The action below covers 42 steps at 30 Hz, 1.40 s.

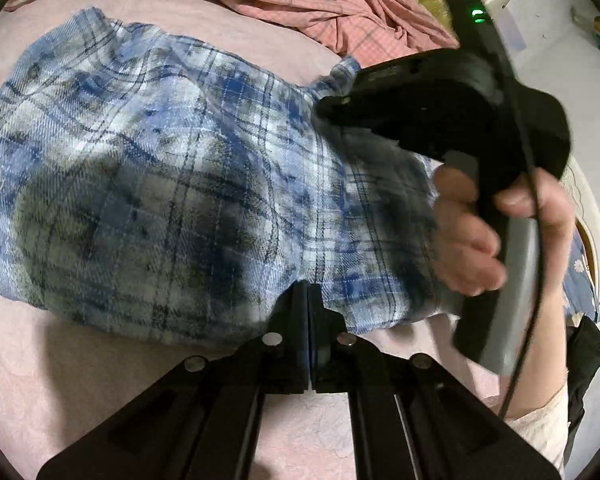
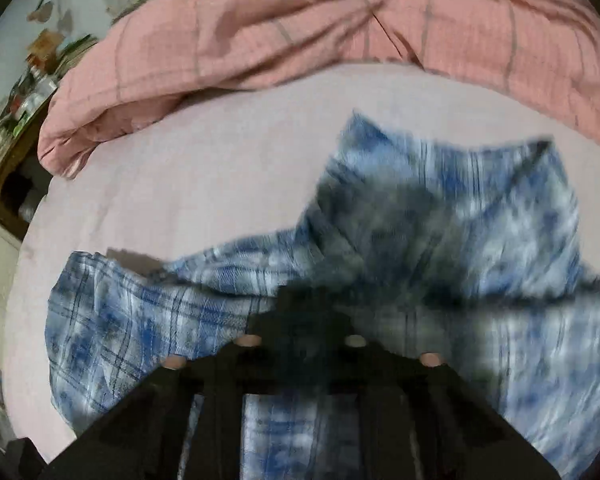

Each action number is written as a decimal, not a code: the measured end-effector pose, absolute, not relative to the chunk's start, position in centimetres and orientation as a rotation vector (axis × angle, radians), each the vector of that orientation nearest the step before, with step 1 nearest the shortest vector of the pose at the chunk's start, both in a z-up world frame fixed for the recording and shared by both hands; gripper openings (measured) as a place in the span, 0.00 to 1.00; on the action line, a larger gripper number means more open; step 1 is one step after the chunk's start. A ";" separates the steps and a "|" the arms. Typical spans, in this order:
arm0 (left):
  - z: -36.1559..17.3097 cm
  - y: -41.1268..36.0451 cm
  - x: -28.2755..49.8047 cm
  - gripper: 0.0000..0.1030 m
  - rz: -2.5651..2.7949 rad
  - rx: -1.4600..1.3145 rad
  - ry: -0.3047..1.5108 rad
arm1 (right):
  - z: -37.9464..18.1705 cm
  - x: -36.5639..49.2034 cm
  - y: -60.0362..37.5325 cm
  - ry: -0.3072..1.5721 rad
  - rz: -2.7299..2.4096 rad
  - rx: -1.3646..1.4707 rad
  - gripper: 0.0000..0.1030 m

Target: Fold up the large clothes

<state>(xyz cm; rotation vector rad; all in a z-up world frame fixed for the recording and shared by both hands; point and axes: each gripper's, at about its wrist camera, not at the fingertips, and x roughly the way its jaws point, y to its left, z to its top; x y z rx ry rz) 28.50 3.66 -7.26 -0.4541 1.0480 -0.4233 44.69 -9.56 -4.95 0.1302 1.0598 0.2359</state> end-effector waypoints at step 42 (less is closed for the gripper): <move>-6.4 0.2 28.1 0.03 -0.403 -0.301 0.923 | -5.5 39.3 -27.4 1.037 0.082 0.258 0.09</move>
